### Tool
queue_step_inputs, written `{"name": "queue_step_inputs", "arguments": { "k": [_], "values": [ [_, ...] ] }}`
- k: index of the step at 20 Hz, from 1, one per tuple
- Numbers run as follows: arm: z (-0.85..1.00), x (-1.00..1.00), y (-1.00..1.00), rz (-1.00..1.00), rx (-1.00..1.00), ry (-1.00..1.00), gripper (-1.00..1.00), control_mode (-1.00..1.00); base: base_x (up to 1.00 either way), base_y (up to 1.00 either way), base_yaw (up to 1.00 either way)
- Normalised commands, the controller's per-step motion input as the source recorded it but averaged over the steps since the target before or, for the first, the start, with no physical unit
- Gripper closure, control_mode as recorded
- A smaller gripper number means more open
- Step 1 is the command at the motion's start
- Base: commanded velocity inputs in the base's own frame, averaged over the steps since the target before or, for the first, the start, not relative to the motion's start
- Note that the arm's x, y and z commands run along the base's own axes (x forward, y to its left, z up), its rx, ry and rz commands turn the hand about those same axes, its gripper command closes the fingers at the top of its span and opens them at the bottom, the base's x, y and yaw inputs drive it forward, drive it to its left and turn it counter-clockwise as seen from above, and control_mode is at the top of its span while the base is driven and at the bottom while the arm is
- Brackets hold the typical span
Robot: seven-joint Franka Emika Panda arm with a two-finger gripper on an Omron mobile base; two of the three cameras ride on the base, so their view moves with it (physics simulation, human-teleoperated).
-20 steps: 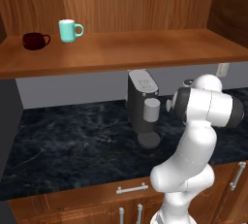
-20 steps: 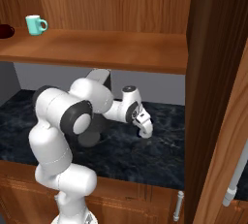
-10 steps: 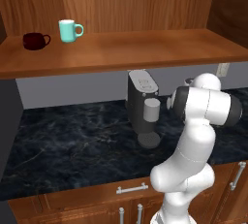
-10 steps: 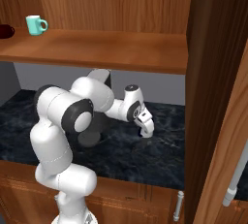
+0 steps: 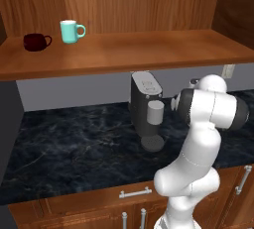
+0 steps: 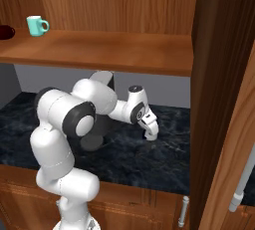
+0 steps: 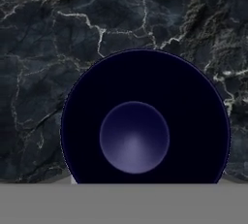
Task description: Pick the mug on the counter and place it in the cabinet with the handle facing the right, like the mugs already inside.
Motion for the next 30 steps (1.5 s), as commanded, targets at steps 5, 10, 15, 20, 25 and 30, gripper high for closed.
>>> {"name": "queue_step_inputs", "arguments": {
  "k": [5,10,15,20,25,30],
  "values": [
    [0.30,-0.21,0.04,0.06,0.00,-0.05,1.00,-1.00,0.00,0.00,0.00],
    [0.47,-0.31,0.02,0.16,0.00,-0.06,1.00,-1.00,0.00,0.00,0.00],
    [0.41,-0.33,0.17,0.30,-0.05,-0.01,1.00,-1.00,0.00,0.00,0.00],
    [0.25,-0.32,0.10,0.29,-0.02,0.00,1.00,-1.00,0.00,0.00,0.00],
    [0.21,-0.40,0.08,0.21,0.00,-0.03,1.00,-1.00,0.00,0.00,0.00],
    [0.21,-0.41,0.05,0.25,-0.01,-0.06,1.00,-1.00,0.00,0.00,0.00]
  ]
}}
